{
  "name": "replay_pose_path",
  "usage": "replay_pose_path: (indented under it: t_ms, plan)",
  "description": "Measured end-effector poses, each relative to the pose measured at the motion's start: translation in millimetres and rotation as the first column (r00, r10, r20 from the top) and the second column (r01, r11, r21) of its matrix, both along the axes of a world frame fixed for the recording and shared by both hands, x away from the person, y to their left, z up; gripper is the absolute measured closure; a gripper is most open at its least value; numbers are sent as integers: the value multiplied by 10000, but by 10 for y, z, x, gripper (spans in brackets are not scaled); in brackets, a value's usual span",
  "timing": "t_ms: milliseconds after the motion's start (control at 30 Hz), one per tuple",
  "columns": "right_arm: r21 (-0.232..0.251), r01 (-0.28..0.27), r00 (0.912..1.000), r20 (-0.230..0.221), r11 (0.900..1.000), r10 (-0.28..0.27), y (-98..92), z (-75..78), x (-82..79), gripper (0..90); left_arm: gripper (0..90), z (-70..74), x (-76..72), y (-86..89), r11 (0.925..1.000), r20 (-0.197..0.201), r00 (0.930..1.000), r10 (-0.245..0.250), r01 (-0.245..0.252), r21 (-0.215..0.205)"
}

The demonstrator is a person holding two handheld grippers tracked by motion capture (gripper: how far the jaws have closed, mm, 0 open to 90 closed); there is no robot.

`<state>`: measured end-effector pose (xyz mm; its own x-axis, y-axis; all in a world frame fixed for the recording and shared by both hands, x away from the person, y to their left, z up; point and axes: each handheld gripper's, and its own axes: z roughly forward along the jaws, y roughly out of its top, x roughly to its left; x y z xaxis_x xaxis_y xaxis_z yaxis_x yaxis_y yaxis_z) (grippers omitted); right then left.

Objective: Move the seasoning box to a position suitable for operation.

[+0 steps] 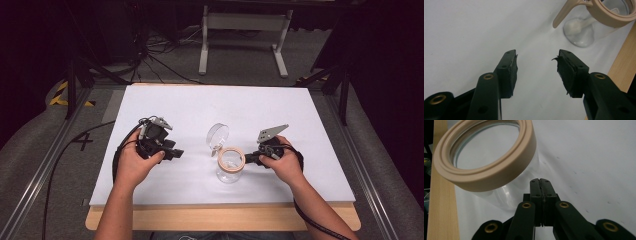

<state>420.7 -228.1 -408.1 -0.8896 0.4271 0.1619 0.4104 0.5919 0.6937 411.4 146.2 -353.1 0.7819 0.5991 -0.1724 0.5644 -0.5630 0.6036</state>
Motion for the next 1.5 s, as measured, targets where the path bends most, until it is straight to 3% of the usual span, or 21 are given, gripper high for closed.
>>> replay_pose_path:
  t_ms: [333, 467, 600, 867, 967, 1500]
  plan:
    - [-142, -165, 9997, -174, 9998, 162, 24, -13, -110, 898, 509, 8, 69, -75, 9998, 49, 9998, -195, 195, -24]
    - [-181, -274, 9993, -275, 9995, 269, 52, -9, -170, 898, 525, 24, 106, -53, 10000, 140, 9999, 60, -59, -34]
    - [-251, -424, 9985, -351, 9988, 415, 83, -2, -220, 897, 533, 25, 117, -26, 9987, 165, 9993, 334, -327, -392]
    - [-322, -845, 9953, -496, 9959, 828, 179, 4, -283, 897, 595, 10, 124, 5, 9957, -177, 9995, 280, -295, -879]
    - [-333, -999, 9940, -487, 9944, 983, 214, 1, -299, 897, 608, 13, 118, 15, 9944, -109, 9995, 307, -316, -1008]
    - [-354, -1285, 9903, -579, 9911, 1263, 310, -22, -350, 894, 694, 11, 108, 10, 9909, -74, 9995, 315, -321, -1304]
